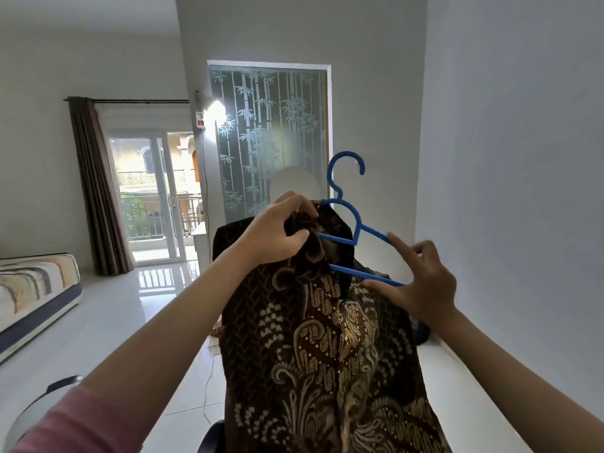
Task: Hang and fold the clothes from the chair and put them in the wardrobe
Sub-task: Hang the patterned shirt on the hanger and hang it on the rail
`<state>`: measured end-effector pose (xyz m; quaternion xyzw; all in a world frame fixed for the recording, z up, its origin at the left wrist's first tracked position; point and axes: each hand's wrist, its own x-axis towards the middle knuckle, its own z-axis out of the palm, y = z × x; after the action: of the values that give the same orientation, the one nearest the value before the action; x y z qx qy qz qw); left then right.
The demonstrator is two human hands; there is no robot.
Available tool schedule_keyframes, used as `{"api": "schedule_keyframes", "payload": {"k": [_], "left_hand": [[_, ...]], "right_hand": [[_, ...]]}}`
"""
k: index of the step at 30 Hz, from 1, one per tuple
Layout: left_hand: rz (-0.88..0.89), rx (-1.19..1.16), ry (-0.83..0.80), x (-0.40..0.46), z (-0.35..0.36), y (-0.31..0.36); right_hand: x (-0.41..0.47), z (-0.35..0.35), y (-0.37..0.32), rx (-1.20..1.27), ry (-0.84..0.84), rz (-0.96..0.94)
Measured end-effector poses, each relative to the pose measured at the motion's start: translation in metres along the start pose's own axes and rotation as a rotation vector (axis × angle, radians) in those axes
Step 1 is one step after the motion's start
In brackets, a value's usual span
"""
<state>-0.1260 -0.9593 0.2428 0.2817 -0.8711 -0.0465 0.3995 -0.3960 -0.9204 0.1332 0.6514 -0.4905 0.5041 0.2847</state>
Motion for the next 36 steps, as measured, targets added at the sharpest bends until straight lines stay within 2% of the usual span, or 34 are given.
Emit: {"api": "schedule_keyframes", "payload": {"k": [8,14,16,19,21,23,25,27,29,31,33,36], "left_hand": [[-0.098,-0.105,-0.024,-0.003,-0.004,0.009],[-0.183,-0.139,-0.116,-0.011,-0.007,0.015],[-0.185,-0.154,-0.114,-0.012,-0.009,0.016],[-0.208,-0.182,-0.070,-0.011,-0.015,0.014],[-0.216,-0.168,-0.051,-0.010,-0.021,0.013],[-0.221,-0.161,-0.048,-0.011,-0.027,0.010],[-0.233,-0.182,-0.046,-0.011,-0.034,0.008],[-0.236,-0.212,-0.043,-0.013,-0.040,0.006],[-0.237,-0.243,-0.041,-0.016,-0.047,0.004],[-0.241,-0.262,-0.019,-0.021,-0.056,-0.001],[-0.254,-0.272,0.003,-0.027,-0.066,-0.006],[-0.293,-0.277,-0.003,-0.037,-0.080,-0.014]], "right_hand": [[-0.007,-0.010,0.005,0.038,-0.018,-0.077],[-0.009,-0.004,0.011,0.025,-0.011,-0.115],[-0.010,0.001,0.013,-0.049,0.041,-0.106],[-0.019,0.010,0.005,-0.203,0.248,-0.030],[-0.028,0.018,-0.006,-0.091,0.295,-0.095],[-0.037,0.029,-0.014,0.125,0.116,-0.154],[-0.044,0.040,-0.018,0.259,-0.173,-0.083],[-0.046,0.052,-0.020,0.266,-0.395,0.015],[-0.044,0.062,-0.025,0.266,-0.556,0.080],[-0.039,0.068,-0.033,0.374,-0.670,0.152],[-0.036,0.067,-0.039,0.504,-0.636,0.199],[-0.031,0.058,-0.030,0.576,-0.388,0.288]]}}
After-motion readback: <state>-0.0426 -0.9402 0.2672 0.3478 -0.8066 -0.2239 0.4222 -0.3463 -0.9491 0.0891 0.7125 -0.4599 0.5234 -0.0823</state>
